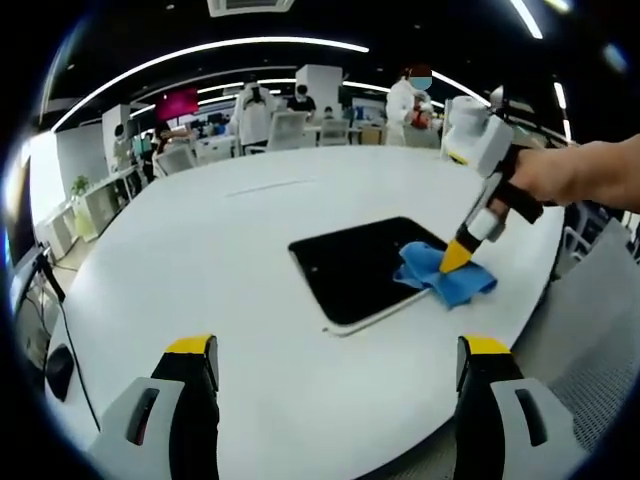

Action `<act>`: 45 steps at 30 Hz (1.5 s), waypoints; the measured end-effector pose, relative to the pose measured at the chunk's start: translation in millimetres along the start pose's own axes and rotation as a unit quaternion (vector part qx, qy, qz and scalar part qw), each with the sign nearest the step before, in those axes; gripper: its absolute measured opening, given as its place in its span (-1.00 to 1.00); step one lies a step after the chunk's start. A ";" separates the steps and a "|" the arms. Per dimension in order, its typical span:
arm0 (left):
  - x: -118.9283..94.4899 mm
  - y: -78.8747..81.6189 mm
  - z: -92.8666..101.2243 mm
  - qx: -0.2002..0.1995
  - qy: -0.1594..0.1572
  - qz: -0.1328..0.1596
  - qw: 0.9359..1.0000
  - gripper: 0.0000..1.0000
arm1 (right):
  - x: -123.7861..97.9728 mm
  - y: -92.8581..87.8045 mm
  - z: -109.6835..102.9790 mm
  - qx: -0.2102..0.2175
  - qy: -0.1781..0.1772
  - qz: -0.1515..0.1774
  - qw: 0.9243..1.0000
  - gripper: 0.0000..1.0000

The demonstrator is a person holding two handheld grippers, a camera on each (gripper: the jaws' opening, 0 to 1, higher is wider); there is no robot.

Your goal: Wipe the mirror surface with the cleaning cloth until all visible marks leave the cleaned area.

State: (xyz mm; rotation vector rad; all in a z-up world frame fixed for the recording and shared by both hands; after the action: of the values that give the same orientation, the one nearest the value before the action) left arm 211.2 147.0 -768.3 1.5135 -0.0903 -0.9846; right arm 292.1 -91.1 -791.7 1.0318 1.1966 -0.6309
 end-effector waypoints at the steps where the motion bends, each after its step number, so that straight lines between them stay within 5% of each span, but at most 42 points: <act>1: -0.1 -0.4 1.0 -0.002 -0.003 0.001 1.000 0.99 | -0.1 -0.2 -0.1 -0.001 0.000 0.002 1.000 -0.96; 45: 1.4 -2.4 1.9 -0.013 -0.015 -0.008 1.000 0.99 | 3.4 2.2 11.1 0.013 0.012 -0.003 1.000 -0.95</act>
State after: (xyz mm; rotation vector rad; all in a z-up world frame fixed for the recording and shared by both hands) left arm 209.8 145.3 -770.8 1.4782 -0.0872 -1.0171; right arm 299.9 -99.7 -793.9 1.0601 1.2152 -0.6429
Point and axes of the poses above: the point that each gripper's makers call its tool centre point, and the gripper's own axes: x roughly forward along the fingers, z roughly to its right, y roughly out of its top, the point moved 8 cm from there along -x, roughly backward along the fingers, and after that the axes turned 15 degrees about -y, right-handed, at the moved point
